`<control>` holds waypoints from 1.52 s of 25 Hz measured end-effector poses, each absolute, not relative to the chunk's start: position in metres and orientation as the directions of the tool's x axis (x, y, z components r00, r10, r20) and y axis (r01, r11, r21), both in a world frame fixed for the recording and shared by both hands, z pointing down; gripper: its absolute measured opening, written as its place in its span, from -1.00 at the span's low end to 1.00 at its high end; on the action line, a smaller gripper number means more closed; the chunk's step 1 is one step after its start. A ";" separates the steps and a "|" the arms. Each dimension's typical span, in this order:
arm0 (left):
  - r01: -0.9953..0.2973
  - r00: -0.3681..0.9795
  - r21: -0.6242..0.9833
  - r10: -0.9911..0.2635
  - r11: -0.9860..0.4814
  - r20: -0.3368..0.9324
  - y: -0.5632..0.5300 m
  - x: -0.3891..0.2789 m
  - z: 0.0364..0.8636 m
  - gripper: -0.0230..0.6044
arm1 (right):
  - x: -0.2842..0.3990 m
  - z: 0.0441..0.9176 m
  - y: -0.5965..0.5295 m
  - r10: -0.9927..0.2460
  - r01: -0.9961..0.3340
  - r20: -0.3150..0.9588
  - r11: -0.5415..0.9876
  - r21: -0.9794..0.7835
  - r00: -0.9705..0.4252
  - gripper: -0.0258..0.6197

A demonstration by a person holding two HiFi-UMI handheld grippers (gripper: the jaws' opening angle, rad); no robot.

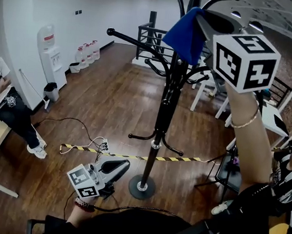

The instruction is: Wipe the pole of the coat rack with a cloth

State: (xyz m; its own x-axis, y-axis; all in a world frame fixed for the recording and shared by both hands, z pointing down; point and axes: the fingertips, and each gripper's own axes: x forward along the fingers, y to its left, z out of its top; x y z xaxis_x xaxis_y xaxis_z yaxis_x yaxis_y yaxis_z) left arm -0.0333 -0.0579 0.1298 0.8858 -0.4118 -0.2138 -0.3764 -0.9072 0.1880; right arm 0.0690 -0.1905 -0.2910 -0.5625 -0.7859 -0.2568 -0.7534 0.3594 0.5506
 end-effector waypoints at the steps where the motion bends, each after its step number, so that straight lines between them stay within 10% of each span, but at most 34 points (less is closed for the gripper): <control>1: -0.375 0.888 0.183 -0.409 -0.909 -0.209 -0.058 -0.030 0.131 -0.91 | 0.067 -0.287 -0.191 -0.786 -0.755 -0.265 0.348 0.556 -0.558 -0.85; 17: -0.364 0.902 0.168 -0.391 -0.916 -0.181 -0.058 -0.022 0.132 -0.91 | 0.055 -0.228 -0.177 -0.774 -0.804 -0.384 0.257 0.536 -0.503 -0.85; 38: -0.352 0.910 0.193 -0.383 -0.916 -0.159 -0.058 -0.009 0.144 -0.91 | 0.069 -0.111 -0.195 -0.789 -0.738 -0.176 0.436 0.515 -0.589 -0.85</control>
